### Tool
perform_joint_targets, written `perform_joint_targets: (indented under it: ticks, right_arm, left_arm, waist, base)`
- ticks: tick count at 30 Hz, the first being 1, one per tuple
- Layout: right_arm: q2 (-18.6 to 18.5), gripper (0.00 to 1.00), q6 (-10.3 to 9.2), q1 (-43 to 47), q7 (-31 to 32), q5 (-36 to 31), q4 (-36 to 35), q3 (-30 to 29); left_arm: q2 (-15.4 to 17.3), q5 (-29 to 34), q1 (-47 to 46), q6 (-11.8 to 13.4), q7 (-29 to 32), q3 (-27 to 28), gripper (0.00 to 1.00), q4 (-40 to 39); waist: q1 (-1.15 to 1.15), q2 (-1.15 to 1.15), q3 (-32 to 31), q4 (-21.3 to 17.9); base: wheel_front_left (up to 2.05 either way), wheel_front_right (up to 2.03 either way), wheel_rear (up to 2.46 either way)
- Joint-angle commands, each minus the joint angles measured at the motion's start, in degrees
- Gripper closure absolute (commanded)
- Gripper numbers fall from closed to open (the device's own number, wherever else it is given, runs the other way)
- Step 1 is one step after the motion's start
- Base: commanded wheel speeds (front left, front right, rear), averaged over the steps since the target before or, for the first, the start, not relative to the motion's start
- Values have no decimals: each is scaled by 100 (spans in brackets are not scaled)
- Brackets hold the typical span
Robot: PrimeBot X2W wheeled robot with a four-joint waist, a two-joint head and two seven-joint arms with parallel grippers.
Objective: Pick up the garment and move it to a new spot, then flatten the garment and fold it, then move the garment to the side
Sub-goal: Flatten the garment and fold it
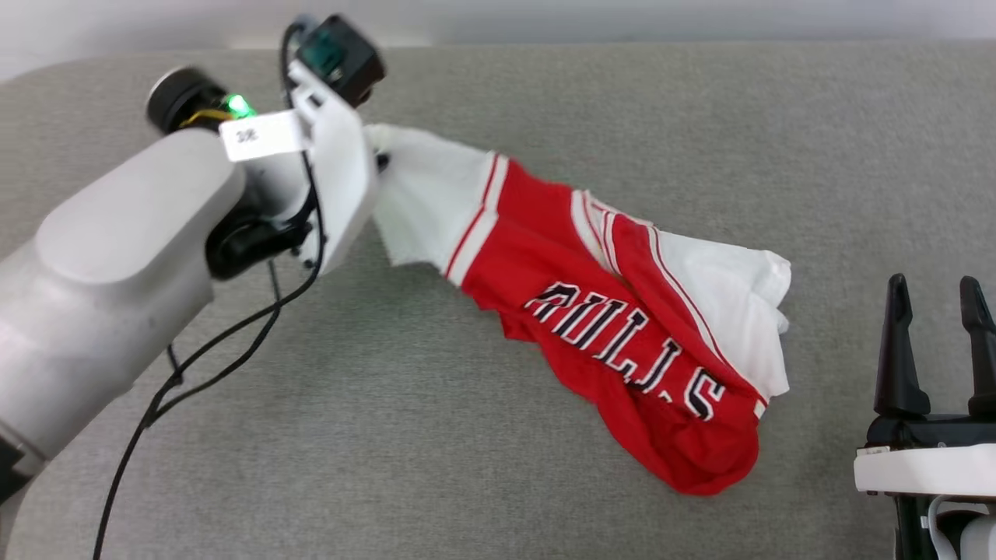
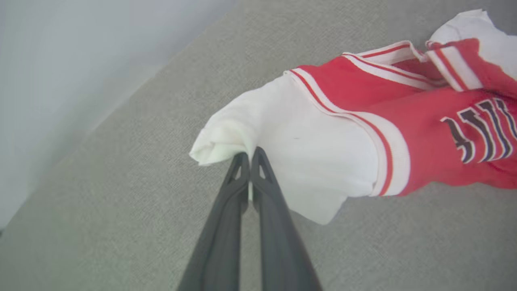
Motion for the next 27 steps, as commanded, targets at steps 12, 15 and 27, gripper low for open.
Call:
perform_joint_targets:
  ticks: [12,15,27]
  right_arm:
    - [11,0,-2,143,-14,-49,30,-2]
    - [11,0,-2,169,-14,-63,61,-21]
    - [11,0,-2,280,-14,-71,50,-49]
  left_arm:
    - [552,-462,1692,187,-307,-1,100,683]
    - [475,-557,2046,175,-302,-2,100,816]
    - [499,-416,1443,152,-679,267,0,914]
  waist:
    - [0,0,-157,104]
    - [0,0,-204,100]
    - [0,0,-436,226]
  base:
    - [0,0,0]
    - [0,0,0]
    - [0,0,0]
